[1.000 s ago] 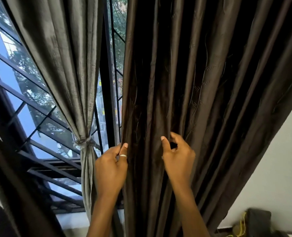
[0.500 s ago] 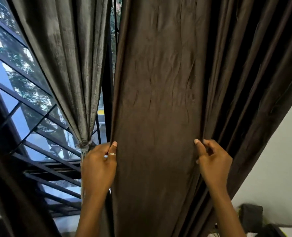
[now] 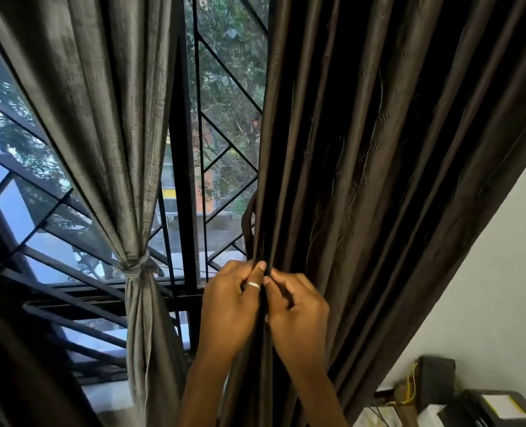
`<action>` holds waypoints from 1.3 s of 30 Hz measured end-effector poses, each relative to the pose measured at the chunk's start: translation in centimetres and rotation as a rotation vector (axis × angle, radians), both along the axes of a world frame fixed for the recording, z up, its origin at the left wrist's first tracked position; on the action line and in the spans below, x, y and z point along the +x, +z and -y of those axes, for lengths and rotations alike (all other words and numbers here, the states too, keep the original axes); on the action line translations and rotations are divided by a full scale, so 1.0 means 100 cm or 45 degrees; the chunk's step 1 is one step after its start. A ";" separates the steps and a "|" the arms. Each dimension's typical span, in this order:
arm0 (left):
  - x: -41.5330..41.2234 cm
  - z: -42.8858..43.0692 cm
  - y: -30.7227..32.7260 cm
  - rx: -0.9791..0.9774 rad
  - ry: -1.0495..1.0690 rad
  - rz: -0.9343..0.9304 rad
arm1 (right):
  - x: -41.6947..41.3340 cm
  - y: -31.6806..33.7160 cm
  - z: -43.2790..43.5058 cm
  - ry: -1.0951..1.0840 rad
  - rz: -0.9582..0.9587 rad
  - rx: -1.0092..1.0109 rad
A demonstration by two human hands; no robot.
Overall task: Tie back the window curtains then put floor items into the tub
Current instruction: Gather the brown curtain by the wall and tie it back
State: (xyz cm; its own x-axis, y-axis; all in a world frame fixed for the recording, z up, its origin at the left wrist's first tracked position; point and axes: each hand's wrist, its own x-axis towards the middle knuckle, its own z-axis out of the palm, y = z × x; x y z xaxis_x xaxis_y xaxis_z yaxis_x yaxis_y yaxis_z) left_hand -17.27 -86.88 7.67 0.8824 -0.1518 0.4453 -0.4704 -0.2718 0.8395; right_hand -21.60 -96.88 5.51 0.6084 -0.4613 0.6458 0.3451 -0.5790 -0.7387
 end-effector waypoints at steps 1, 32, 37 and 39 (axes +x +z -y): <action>0.000 -0.001 0.000 -0.006 -0.022 0.010 | 0.000 0.000 -0.001 0.034 -0.012 -0.004; 0.008 0.004 0.015 0.323 0.237 0.177 | -0.002 0.013 0.013 0.084 -0.080 -0.138; 0.010 -0.003 0.013 0.321 0.257 0.207 | -0.015 0.036 0.049 -0.412 0.107 0.020; 0.012 -0.006 0.011 0.308 0.243 0.209 | -0.013 0.037 0.056 -0.420 0.007 0.061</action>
State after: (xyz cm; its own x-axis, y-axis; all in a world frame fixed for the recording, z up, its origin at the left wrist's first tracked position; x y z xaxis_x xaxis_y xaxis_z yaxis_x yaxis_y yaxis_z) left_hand -16.07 -86.27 8.74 0.8248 -0.1097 0.5547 -0.5152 -0.5499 0.6574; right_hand -22.87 -102.51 9.17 0.4175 -0.6627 0.6218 0.1488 -0.6252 -0.7662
